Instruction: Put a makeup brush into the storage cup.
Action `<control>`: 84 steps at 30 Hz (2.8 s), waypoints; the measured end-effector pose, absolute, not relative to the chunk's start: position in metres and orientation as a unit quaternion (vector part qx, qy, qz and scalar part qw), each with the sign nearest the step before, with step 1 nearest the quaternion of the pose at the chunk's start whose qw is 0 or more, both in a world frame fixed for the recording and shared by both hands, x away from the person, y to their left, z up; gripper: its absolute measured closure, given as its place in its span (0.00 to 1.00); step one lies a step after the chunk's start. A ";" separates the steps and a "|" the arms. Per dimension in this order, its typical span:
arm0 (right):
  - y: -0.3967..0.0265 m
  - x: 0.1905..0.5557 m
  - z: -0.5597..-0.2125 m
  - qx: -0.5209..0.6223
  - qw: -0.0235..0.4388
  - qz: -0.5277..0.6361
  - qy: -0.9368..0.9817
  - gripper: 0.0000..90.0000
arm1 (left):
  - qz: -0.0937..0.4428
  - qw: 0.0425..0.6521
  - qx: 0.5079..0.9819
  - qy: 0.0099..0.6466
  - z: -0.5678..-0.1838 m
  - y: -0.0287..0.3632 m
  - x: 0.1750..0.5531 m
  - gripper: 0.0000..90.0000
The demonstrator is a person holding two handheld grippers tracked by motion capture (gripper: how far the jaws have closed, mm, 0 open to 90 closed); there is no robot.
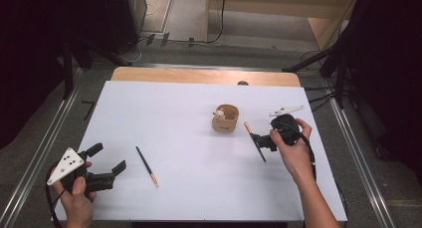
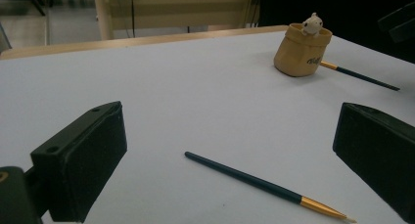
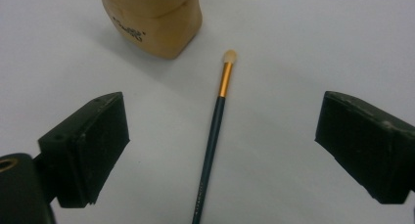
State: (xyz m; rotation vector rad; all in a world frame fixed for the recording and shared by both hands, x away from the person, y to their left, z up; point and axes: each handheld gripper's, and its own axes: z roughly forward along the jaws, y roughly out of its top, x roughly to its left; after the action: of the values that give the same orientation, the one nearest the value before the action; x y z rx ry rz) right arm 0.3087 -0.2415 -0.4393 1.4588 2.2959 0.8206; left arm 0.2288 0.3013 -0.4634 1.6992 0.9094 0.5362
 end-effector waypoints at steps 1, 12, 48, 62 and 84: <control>-0.241 0.310 -0.441 0.509 0.148 0.279 0.800 0.08 | 0.225 0.539 0.716 0.382 -0.463 0.301 0.229 0.00; -0.234 0.322 -0.450 0.525 0.115 0.237 0.809 0.16 | 0.224 0.540 0.717 0.380 -0.463 0.299 0.228 0.00; -0.208 0.361 -0.475 0.558 0.065 0.132 0.817 0.77 | 0.222 0.538 0.717 0.383 -0.465 0.300 0.230 0.00; -0.203 0.365 -0.483 0.558 0.068 0.109 0.820 0.92 | 0.222 0.537 0.718 0.383 -0.465 0.300 0.230 0.00; -0.214 0.354 -0.467 0.584 0.081 0.181 0.787 0.94 | 0.219 0.536 0.719 0.384 -0.466 0.300 0.230 0.00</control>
State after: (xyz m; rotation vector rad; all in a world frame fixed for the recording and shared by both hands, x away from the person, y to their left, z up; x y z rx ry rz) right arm 0.3544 -0.2145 -0.4672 1.7455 2.3538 0.5420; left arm 0.2303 0.2995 -0.4658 1.7115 0.9144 0.5207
